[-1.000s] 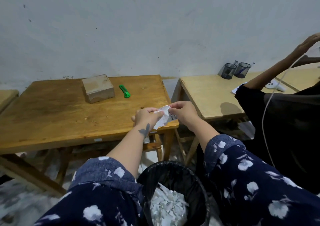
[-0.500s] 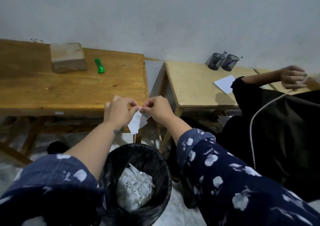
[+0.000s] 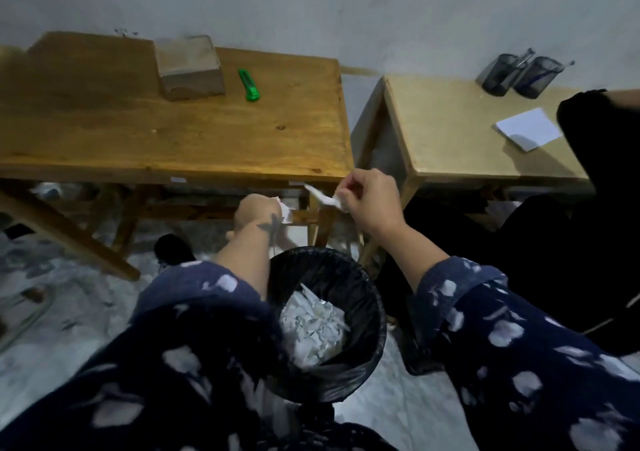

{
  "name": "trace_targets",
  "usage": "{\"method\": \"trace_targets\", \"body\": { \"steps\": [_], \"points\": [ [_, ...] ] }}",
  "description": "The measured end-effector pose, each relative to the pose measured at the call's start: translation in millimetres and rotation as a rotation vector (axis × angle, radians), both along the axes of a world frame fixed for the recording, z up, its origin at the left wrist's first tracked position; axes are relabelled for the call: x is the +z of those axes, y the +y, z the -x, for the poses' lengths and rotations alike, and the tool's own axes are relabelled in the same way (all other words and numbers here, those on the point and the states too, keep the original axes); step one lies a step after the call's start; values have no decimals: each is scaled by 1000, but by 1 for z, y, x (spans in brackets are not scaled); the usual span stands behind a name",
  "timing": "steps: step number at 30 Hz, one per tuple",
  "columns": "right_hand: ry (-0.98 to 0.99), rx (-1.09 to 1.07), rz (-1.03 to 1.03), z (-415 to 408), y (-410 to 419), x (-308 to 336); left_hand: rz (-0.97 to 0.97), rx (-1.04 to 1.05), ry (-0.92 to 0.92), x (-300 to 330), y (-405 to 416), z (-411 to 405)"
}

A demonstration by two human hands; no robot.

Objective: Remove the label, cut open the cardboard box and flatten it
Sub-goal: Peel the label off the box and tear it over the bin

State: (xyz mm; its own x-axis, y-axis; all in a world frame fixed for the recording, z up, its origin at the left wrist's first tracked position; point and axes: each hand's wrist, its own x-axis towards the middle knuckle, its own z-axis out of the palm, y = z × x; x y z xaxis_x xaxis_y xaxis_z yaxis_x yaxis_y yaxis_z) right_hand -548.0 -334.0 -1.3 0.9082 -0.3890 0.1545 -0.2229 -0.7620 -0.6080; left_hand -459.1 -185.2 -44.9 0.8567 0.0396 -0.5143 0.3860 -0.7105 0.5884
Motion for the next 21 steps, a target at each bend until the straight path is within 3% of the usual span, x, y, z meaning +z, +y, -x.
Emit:
{"method": "trace_targets", "body": {
  "steps": [3,9,17,21],
  "points": [
    [84,-51,-228,11,-1,-15,108,28,-115,-19,6,10],
    [258,-36,-320,20,16,-67,190,-175,-162,-46,-16,49],
    [564,-166,-161,44,25,-165,193,-291,243,-141,-4,71],
    [701,-200,-280,60,26,-205,223,-212,349,-171,9,79]
  ]
}}
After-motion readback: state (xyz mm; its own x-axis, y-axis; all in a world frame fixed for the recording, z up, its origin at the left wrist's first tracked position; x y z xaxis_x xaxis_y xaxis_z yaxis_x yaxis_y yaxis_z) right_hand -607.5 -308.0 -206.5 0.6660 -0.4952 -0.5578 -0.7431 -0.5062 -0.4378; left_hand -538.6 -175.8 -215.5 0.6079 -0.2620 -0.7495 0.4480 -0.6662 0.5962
